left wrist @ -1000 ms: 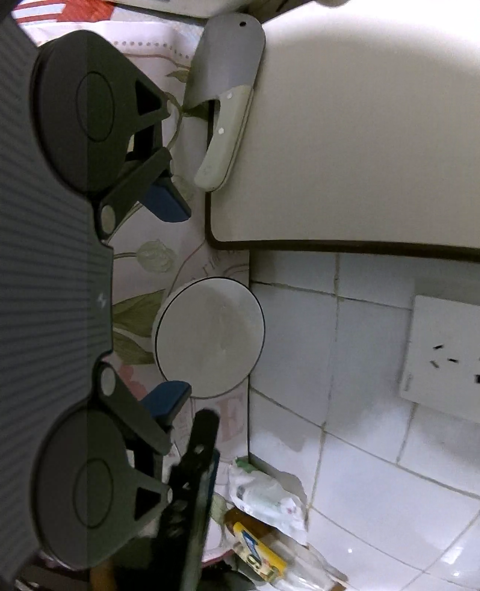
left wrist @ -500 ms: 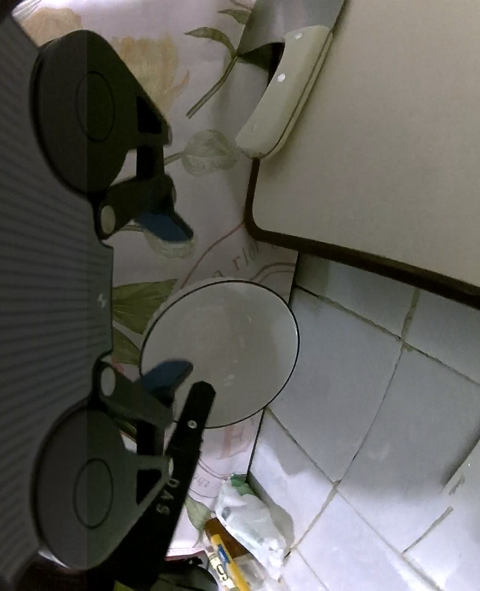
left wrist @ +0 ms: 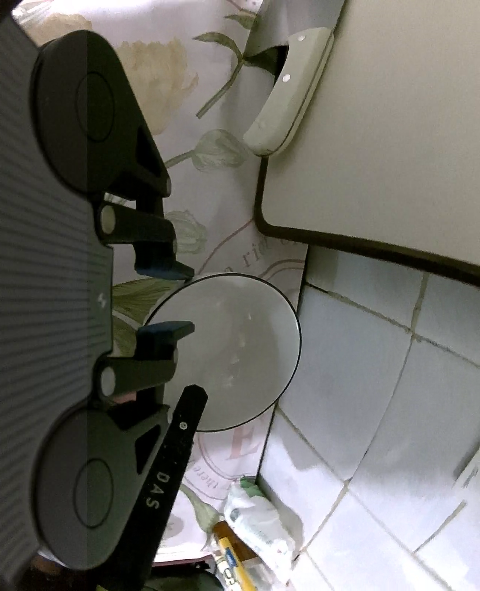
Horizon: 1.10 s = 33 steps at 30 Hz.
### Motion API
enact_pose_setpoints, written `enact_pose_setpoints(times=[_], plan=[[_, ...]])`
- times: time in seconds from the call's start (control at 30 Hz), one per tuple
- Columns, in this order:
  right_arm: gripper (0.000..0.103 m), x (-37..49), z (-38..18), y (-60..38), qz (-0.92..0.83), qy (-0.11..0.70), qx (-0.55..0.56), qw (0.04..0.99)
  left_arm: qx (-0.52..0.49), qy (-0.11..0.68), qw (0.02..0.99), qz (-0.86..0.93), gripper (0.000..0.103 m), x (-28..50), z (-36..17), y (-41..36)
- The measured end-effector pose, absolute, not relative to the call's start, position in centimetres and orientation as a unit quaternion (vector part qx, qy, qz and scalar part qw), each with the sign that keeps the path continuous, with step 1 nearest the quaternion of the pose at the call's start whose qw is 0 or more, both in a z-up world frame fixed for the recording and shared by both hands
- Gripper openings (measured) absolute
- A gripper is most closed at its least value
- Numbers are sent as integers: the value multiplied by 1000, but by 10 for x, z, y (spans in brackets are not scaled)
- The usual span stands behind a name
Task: Organize plates and bowls
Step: 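Close the right tool on the rim of the third white bowl, then lift the third bowl with the right tool toward the nested bowls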
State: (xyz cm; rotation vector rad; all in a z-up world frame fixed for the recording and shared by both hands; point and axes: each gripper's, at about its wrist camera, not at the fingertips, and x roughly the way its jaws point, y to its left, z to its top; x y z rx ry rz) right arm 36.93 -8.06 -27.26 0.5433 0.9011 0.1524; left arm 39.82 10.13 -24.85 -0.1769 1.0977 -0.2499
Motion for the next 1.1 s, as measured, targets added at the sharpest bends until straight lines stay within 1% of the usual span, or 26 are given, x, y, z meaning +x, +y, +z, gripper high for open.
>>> enact_pose_setpoints(times=[0.23,0.47,0.8,0.97,1.1], plan=[[22,347,-249,-79,77,427,240,868,-45,526,842,-112,22,376,-228,91],[22,321,-223,-84,82,433,205,874,-40,536,834,-125,22,350,-208,85],[22,279,-194,-114,84,427,200,878,-21,518,844,-134,21,308,-171,51],[22,251,-176,-129,95,429,190,878,23,512,849,-132,21,278,-151,25],[22,229,-165,-143,98,427,185,880,25,511,848,-138,21,254,-137,12]])
